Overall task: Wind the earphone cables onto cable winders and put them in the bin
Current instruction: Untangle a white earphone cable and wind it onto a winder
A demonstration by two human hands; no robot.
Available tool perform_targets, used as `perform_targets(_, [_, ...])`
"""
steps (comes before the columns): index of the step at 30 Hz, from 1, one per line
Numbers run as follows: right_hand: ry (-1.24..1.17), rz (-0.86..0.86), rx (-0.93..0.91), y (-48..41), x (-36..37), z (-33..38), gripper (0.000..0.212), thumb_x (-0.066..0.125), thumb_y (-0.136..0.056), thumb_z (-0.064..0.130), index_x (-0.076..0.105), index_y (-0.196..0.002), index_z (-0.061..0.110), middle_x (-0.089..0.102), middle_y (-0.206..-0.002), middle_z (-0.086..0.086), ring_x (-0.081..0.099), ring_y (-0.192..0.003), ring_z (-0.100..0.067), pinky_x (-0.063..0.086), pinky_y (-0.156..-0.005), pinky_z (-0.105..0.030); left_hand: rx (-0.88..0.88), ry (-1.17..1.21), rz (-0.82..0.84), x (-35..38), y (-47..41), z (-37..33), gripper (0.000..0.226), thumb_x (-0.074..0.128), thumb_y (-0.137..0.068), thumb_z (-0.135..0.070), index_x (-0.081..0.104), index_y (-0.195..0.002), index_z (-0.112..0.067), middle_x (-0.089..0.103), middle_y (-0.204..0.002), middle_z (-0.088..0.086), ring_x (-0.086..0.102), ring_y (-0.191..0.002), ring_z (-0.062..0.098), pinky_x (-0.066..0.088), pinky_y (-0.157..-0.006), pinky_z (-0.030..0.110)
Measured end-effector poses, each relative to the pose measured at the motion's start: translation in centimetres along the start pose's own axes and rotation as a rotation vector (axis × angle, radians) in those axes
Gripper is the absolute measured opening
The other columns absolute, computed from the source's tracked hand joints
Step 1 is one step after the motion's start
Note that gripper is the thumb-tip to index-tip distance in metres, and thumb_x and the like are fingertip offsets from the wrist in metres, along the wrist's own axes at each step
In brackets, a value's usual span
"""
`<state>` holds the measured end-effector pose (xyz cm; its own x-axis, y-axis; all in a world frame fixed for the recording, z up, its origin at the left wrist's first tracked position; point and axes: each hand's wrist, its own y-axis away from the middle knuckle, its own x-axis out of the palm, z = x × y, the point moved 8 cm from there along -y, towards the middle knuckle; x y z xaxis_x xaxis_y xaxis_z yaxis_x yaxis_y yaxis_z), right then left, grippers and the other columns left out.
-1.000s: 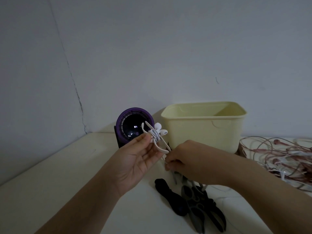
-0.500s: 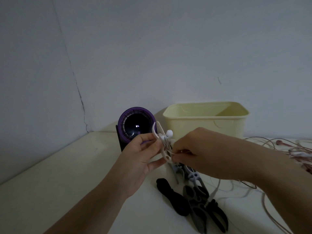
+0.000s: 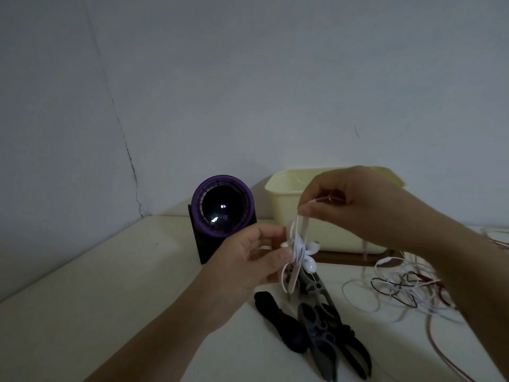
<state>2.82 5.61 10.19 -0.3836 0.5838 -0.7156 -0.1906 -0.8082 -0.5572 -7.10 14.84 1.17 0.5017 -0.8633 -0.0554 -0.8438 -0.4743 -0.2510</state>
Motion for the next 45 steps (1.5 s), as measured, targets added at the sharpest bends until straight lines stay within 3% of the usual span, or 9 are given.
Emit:
perform_targets(4, [-0.27, -0.013, 0.075, -0.1, 0.2, -1.3, 0.012, 0.066, -0.082, 0.033, 0.069, -0.075, 0.024, 0.049, -0.044, 0.018, 0.035, -0.041, -0.005, 0.029, -0.043, -0.009, 0.033, 0.067, -0.003, 0.1, 0.0, -0.7, 0.032, 0.065, -0.073, -0.016, 0.066, -0.104, -0.012, 0.074, -0.101, 0.006, 0.069, -0.085, 0.014, 0.054, -0.07, 0.023])
perform_targets(9, [-0.677, 0.105, 0.099, -0.2, 1.9, -2.2, 0.019, 0.067, -0.081, 0.037, 0.073, -0.076, 0.02, 0.069, -0.078, -0.001, 0.042, -0.053, -0.009, 0.04, -0.057, -0.02, 0.068, 0.103, 0.005, 0.3, 0.1, -1.0, 0.024, 0.065, -0.077, -0.012, 0.071, -0.099, -0.019, 0.073, -0.104, 0.008, 0.07, -0.087, 0.017, 0.054, -0.07, 0.023])
perform_targets(13, [-0.937, 0.177, 0.111, -0.2, 2.7, -2.1, 0.01, 0.071, -0.079, 0.02, 0.073, -0.071, 0.015, 0.069, -0.072, 0.002, 0.035, -0.047, -0.007, 0.04, -0.051, -0.015, 0.076, 0.088, 0.033, 0.7, 0.2, -1.3, 0.026, 0.063, -0.078, -0.013, 0.074, -0.098, -0.024, 0.073, -0.107, 0.006, 0.07, -0.092, 0.018, 0.055, -0.074, 0.026])
perform_targets(18, [-1.072, 0.215, 0.184, 0.0, 3.4, -2.8, 0.014, 0.064, -0.068, 0.026, 0.073, -0.068, 0.015, 0.066, -0.065, 0.001, 0.034, -0.059, -0.017, 0.04, -0.051, -0.016, 0.057, 0.064, 0.067, 1.2, 0.4, -1.1, 0.028, 0.062, -0.081, -0.014, 0.071, -0.106, -0.022, 0.072, -0.11, 0.006, 0.069, -0.098, 0.02, 0.056, -0.081, 0.029])
perform_targets(22, [-1.169, 0.223, 0.171, 0.0, 4.0, -3.0, 0.013, 0.062, -0.071, 0.022, 0.072, -0.07, 0.013, 0.069, -0.07, -0.003, 0.039, -0.046, -0.007, 0.044, -0.049, -0.016, 0.014, 0.131, 0.06, 1.2, 0.4, -0.8, 0.026, 0.062, -0.08, -0.012, 0.072, -0.104, -0.018, 0.073, -0.107, 0.009, 0.069, -0.093, 0.019, 0.057, -0.079, 0.029])
perform_targets(33, [-1.28, 0.201, 0.164, -0.1, 4.6, -4.2, 0.01, 0.067, -0.072, 0.022, 0.071, -0.076, 0.014, 0.065, -0.08, -0.011, 0.044, -0.048, -0.007, 0.046, -0.051, -0.017, -0.083, 0.192, 0.059, 1.2, 0.3, -0.1, 0.039, 0.061, -0.077, -0.016, 0.065, -0.115, -0.007, 0.071, -0.11, 0.013, 0.067, -0.093, 0.021, 0.056, -0.084, 0.036])
perform_targets(37, [-1.231, 0.187, 0.202, 0.0, 4.6, -4.4, 0.011, 0.064, -0.069, 0.021, 0.071, -0.071, 0.014, 0.063, -0.063, -0.002, 0.042, -0.046, -0.007, 0.045, -0.049, -0.017, -0.046, 0.163, 0.039, 1.3, 0.3, -0.2, 0.032, 0.067, -0.084, -0.015, 0.064, -0.115, -0.009, 0.069, -0.115, 0.015, 0.066, -0.101, 0.026, 0.057, -0.087, 0.037])
perform_targets(41, [-1.154, 0.279, 0.22, 0.2, 6.1, -4.8, 0.015, 0.079, -0.071, 0.027, 0.072, -0.077, 0.014, 0.059, -0.075, -0.013, 0.046, -0.069, -0.021, 0.052, -0.064, -0.026, 0.061, 0.16, 0.044, 1.5, 0.5, -1.0, 0.031, 0.061, -0.08, -0.012, 0.066, -0.111, -0.013, 0.071, -0.11, 0.01, 0.068, -0.099, 0.024, 0.057, -0.082, 0.034])
perform_targets(45, [-0.994, 0.306, 0.219, 0.6, 8.2, -3.9, 0.016, 0.061, -0.083, 0.02, 0.075, -0.074, 0.019, 0.067, -0.076, -0.006, 0.06, -0.069, -0.018, 0.053, -0.07, -0.031, 0.133, 0.164, -0.095, 0.3, 0.4, -1.8, 0.029, 0.068, -0.083, -0.016, 0.065, -0.111, -0.011, 0.071, -0.108, 0.009, 0.069, -0.099, 0.026, 0.057, -0.084, 0.039])
